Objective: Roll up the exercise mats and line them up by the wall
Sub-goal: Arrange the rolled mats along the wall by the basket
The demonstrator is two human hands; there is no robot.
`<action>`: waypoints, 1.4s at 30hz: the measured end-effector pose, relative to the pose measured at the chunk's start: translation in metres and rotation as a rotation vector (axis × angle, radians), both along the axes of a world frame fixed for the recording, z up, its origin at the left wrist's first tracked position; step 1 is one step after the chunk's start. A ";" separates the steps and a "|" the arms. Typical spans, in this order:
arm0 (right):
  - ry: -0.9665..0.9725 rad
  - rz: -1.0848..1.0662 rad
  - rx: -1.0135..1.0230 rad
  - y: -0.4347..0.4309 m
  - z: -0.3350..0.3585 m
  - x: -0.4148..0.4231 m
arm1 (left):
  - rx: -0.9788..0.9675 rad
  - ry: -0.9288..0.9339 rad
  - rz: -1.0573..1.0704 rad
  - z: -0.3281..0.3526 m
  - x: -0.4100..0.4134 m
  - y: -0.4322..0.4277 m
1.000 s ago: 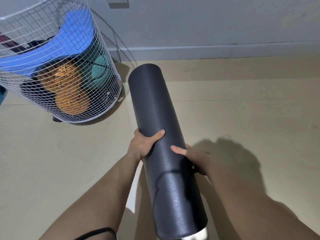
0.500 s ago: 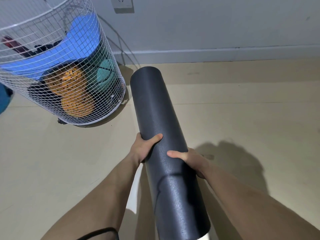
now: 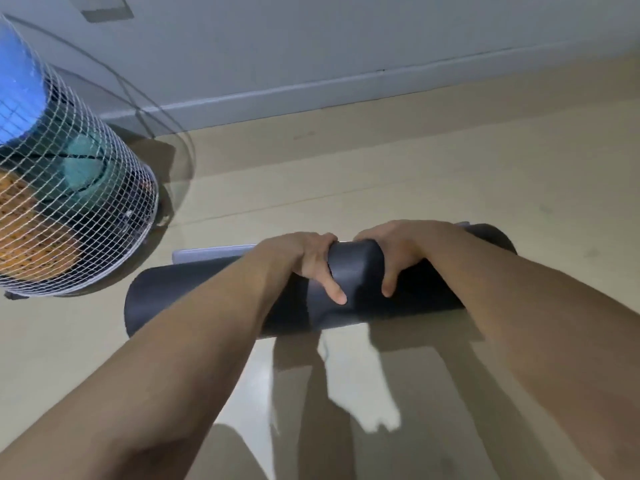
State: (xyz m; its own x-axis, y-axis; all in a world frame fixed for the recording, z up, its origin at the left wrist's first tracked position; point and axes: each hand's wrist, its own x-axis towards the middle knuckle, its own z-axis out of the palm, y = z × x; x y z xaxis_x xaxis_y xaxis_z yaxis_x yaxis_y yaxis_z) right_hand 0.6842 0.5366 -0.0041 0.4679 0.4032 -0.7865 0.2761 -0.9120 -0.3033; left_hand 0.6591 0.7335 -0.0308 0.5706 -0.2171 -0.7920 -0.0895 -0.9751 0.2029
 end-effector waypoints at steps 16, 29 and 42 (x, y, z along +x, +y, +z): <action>0.059 -1.453 0.517 0.056 -0.070 -0.190 | -0.172 0.079 0.437 -0.005 -0.025 0.015; 0.128 -1.620 0.892 -0.062 0.031 -0.114 | -0.631 0.067 0.926 0.107 -0.053 -0.097; -0.003 -1.587 0.773 -0.441 0.264 0.020 | -0.765 0.161 1.125 0.309 0.071 -0.469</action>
State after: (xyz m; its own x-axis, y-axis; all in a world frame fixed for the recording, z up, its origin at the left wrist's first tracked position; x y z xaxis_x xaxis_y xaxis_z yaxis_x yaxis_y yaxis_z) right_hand 0.7045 0.0961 0.2604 0.7428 -0.1546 -0.6514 -0.6507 0.0625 -0.7568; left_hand 0.7301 0.2642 0.2785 0.6421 -0.1108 -0.7585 0.7445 -0.1456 0.6515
